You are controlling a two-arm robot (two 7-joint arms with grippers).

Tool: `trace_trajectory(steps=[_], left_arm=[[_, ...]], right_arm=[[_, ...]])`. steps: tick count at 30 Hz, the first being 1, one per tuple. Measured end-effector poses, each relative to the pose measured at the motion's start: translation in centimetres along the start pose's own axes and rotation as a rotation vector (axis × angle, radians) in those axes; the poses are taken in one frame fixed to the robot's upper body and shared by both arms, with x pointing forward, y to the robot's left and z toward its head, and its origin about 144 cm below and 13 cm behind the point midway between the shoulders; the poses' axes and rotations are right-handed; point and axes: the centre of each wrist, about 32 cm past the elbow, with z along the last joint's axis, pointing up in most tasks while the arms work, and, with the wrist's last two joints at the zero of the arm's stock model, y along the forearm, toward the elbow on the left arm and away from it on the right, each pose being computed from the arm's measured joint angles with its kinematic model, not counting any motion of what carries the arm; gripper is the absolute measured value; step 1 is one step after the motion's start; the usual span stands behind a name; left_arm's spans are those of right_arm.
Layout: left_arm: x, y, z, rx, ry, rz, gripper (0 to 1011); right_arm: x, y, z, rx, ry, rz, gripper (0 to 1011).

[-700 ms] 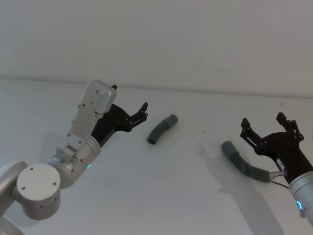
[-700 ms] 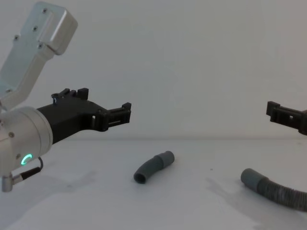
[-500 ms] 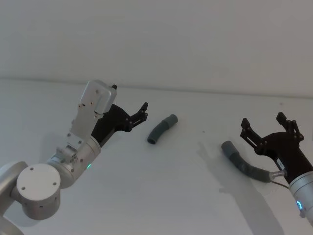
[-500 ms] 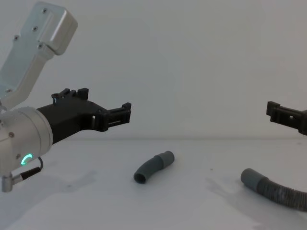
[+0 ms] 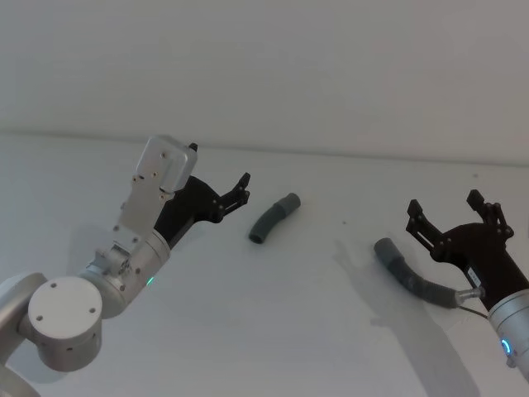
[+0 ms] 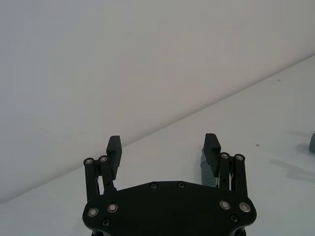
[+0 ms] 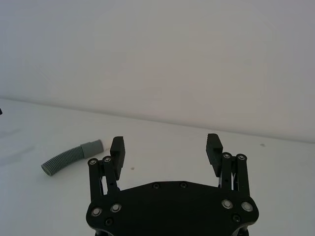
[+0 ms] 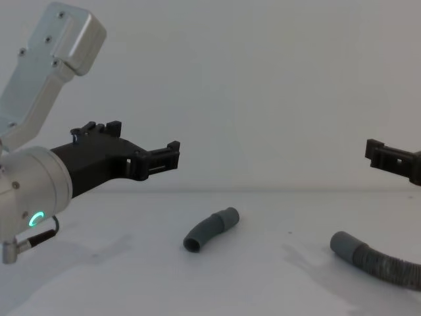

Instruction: Use both hands to pick up one end of the pipe from the table, align the ends, and insert them.

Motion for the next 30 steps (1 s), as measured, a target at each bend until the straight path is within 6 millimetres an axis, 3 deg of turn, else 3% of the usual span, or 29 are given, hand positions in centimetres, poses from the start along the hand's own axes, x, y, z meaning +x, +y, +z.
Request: trace_trajectory(steps=[30], left_arm=[[0.0,0.0,0.0,0.0,0.0,0.0,1001]], right_arm=[[0.0,0.0,0.0,0.0,0.0,0.0,1001]])
